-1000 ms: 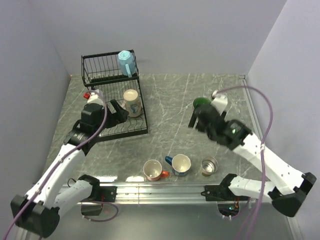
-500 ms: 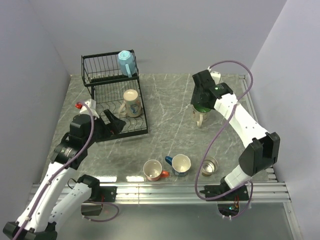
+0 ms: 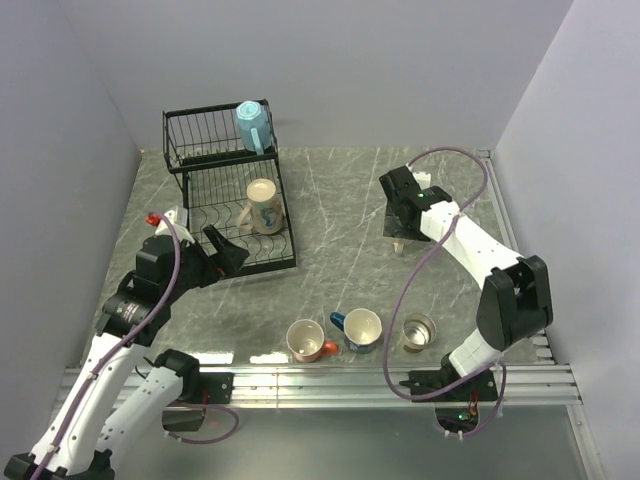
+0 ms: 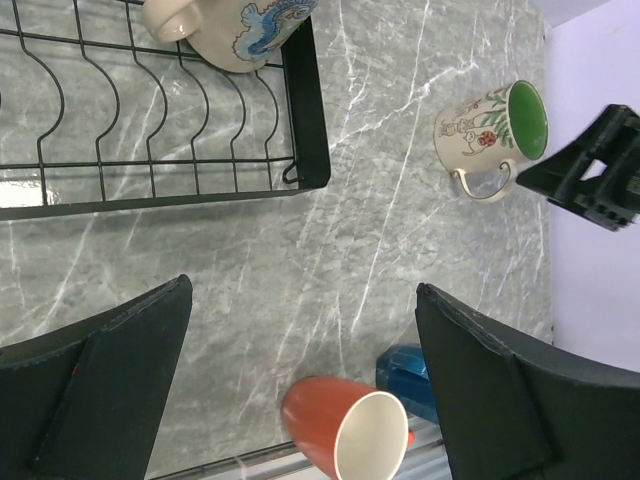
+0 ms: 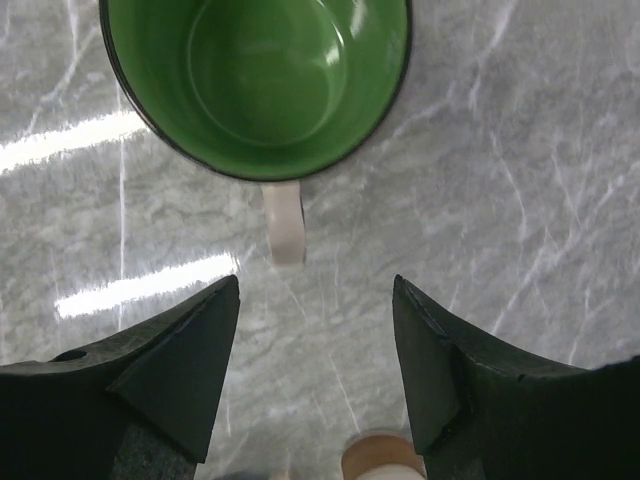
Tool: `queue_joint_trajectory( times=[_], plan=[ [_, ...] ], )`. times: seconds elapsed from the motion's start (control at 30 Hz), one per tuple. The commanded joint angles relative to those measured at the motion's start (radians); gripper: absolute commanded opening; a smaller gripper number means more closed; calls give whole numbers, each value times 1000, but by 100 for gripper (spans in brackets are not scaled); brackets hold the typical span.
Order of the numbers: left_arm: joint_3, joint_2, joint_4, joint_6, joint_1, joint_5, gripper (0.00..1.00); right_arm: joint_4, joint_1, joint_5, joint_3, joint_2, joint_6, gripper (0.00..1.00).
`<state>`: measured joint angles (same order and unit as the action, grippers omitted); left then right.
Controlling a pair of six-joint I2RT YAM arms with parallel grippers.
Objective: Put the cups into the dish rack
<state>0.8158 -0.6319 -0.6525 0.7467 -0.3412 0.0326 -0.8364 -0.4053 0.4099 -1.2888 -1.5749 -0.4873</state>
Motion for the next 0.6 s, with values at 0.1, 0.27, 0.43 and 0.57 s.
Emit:
queue_joint_trajectory(
  times=[0.1,0.27,0.43,0.57],
  plan=[
    [2,35,7,51,-1,6,99,141,26,3,2,-92,42,68],
    [29,37,-47,43,-1,0,99,174,43,12,-1,-151,42,66],
    [39,73,-102,52,-1,-29,99,224,62,4,28,-185,44,60],
    [36,126,-137,65,-1,-30,99,234,68,-2,20,-217,44,40]
  ],
)
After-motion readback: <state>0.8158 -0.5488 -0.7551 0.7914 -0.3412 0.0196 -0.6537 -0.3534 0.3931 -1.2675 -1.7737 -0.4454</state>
